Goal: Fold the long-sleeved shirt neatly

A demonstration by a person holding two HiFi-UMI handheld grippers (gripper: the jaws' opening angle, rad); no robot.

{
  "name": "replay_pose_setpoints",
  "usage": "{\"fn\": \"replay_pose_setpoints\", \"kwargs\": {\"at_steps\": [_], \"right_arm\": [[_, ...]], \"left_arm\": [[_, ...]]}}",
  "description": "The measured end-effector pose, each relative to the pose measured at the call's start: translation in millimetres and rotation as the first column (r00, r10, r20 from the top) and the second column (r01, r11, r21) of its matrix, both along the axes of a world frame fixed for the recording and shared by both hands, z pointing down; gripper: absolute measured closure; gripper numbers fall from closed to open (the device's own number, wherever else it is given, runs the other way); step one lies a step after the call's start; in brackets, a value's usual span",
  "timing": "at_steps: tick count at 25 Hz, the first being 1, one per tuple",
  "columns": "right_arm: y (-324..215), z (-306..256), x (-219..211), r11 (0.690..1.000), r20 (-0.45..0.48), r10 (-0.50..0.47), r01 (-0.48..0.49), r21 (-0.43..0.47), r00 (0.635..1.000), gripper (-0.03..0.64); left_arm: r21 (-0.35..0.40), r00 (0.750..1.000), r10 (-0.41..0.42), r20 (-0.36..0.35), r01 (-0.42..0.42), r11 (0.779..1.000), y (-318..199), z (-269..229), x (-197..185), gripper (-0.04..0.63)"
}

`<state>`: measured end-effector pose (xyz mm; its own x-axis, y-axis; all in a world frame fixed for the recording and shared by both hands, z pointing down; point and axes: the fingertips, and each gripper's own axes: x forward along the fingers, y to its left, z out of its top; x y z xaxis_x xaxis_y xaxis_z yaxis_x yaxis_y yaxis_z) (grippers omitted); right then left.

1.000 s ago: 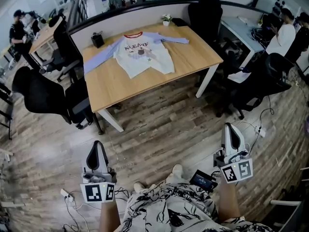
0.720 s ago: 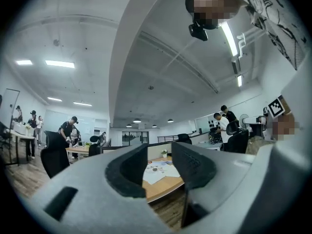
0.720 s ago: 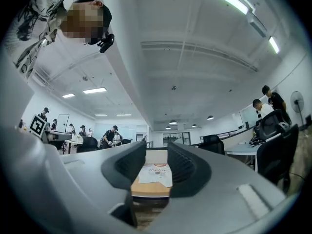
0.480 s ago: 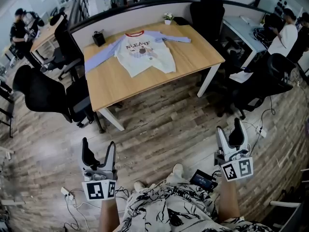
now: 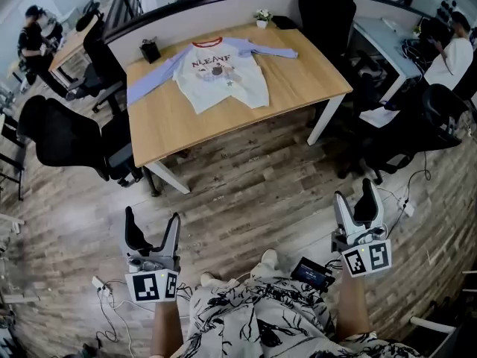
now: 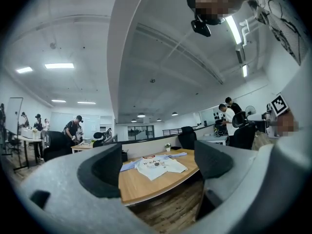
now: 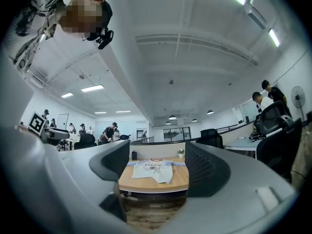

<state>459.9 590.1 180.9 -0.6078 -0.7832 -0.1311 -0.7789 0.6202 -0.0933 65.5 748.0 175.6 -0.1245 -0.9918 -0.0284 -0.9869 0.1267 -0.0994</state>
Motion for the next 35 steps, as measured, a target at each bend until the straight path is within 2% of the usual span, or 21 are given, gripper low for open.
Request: {"fn": "replay_pose_setpoints", "kwargs": {"at_steps": [6, 9, 12, 17, 23, 27, 31, 35], "right_arm": [[-49, 4, 23, 0.999, -0.022, -0.052, 0.052, 0.003, 0.998, 0.268], [-67, 4, 27, 0.998, -0.024, -0.062, 0.062, 0.0, 0.998, 0.268], [-84, 6, 26, 0.998, -0.032, -0.063, 0.063, -0.001, 0.997, 0.268], [-115, 10, 14, 0.998, -0.029, -0.056, 0.056, -0.004, 0.998, 0.269], [-179, 17, -28, 1.0, -0.046, -0.008, 0.007, -0.013, 0.999, 0.278], [-235, 9, -82, 1.0, -0.068, 0.005, -0.005, -0.001, 0.998, 0.282], [-289, -4, -133, 1.0, -0.111, 0.023, -0.022, 0.005, 0.994, 0.279], [-331, 10, -172, 1.0, -0.224, -0.006, 0.001, -0.025, 0.975, 0.279]], "left_arm": [[0.018, 0.998, -0.062, -0.005, 0.063, 0.998, -30, 0, 28, 0.144], [0.001, 0.997, -0.078, -0.002, 0.078, 0.997, -44, 4, 32, 0.144], [-0.01, 0.997, -0.078, -0.002, 0.078, 0.997, -60, 11, 31, 0.144], [0.039, 0.999, -0.046, 0.026, 0.045, 0.998, -100, 5, 21, 0.146], [0.034, 1.0, 0.016, 0.009, -0.016, 0.999, -185, 21, -31, 0.146], [0.041, 0.997, 0.064, 0.041, -0.066, 0.997, -249, 19, -75, 0.146], [-0.023, 0.99, 0.142, 0.015, -0.141, 0.99, -315, 29, -122, 0.146], [-0.108, 0.981, 0.194, 0.015, -0.191, 0.976, -364, 51, -160, 0.146]]}}
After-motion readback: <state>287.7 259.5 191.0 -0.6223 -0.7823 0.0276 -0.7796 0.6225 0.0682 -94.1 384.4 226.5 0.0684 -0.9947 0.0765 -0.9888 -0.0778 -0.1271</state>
